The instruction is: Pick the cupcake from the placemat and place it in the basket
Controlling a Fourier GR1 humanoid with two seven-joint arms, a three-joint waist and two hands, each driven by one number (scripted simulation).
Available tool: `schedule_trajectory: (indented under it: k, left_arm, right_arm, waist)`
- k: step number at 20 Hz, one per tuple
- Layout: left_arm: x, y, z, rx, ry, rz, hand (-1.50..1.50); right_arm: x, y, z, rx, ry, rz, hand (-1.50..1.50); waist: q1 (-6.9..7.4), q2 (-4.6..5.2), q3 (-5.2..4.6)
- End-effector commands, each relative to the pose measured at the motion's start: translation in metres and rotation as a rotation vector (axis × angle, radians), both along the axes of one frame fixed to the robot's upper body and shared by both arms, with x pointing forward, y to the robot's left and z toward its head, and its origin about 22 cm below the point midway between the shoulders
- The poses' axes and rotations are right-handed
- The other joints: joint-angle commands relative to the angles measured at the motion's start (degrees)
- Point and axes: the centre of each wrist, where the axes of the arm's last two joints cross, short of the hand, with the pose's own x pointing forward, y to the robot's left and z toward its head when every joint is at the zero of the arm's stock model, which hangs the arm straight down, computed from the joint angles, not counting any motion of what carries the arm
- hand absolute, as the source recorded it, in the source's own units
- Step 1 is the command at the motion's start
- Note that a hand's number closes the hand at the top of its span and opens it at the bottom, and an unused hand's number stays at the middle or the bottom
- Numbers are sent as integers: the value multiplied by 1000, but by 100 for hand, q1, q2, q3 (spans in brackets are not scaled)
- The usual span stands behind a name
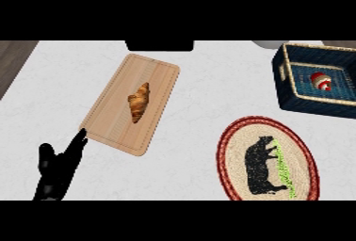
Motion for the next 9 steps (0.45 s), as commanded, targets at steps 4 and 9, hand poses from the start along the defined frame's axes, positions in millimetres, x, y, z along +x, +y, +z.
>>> schedule_trajectory:
  k: [4,9]
  left_arm:
    - [-7,-12,-14,-24,104,9,0]
    - [-22,2,-19,-14,101,10,0]
  right_arm:
    - [-32,-45,22,114,-87,-118,-150]
    - [-80,-92,26,117,-83,-163,-150]
  waist:
    - [-17,46,-48]
    - [-31,41,-47]
